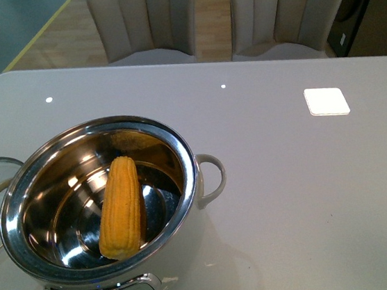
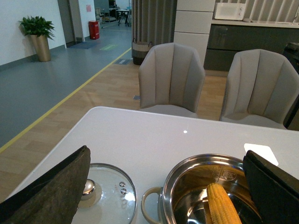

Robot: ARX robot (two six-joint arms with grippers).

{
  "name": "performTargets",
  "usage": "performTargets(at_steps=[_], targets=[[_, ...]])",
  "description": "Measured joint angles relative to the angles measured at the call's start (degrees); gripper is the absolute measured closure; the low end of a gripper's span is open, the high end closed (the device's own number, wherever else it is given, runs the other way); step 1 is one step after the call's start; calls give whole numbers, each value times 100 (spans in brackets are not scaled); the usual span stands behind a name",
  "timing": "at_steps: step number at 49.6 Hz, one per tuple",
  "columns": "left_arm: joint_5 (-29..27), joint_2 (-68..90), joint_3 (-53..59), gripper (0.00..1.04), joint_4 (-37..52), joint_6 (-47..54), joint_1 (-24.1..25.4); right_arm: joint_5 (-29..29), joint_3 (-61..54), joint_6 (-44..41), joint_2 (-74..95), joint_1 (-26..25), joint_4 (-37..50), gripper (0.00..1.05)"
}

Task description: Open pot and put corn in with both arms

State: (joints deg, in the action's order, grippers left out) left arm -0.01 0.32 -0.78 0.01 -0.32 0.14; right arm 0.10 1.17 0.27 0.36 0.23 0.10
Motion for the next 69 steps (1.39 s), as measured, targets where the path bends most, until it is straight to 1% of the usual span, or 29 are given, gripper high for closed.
performTargets(at_steps=[9,11,15,16,21,26,30,35,37,39,69], targets=[[0,0,0,7,0,0,0,0,0,-2,0,0,0,103],[0,0,0,7,0,0,0,0,0,-7,0,0,-2,99],[0,0,0,7,0,0,0,0,0,-9,0,0,-2,85],[0,0,0,7,0,0,0,0,0,-9,0,0,-2,83],[0,0,0,7,0,0,0,0,0,-9,-2,0,-2,64],[0,0,0,7,0,2,0,0,0,-9,-2,0,-2,50],[0,0,0,7,0,0,0,0,0,-9,-2,0,-2,36],[0,0,0,7,0,0,0,0,0,-9,-2,0,-2,12],[0,0,0,7,0,2,0,0,0,-7,-2,0,-2,7],[0,0,0,7,0,0,0,0,0,-9,-2,0,-2,9],[0,0,0,7,0,2,0,0,0,-9,-2,0,0,9]])
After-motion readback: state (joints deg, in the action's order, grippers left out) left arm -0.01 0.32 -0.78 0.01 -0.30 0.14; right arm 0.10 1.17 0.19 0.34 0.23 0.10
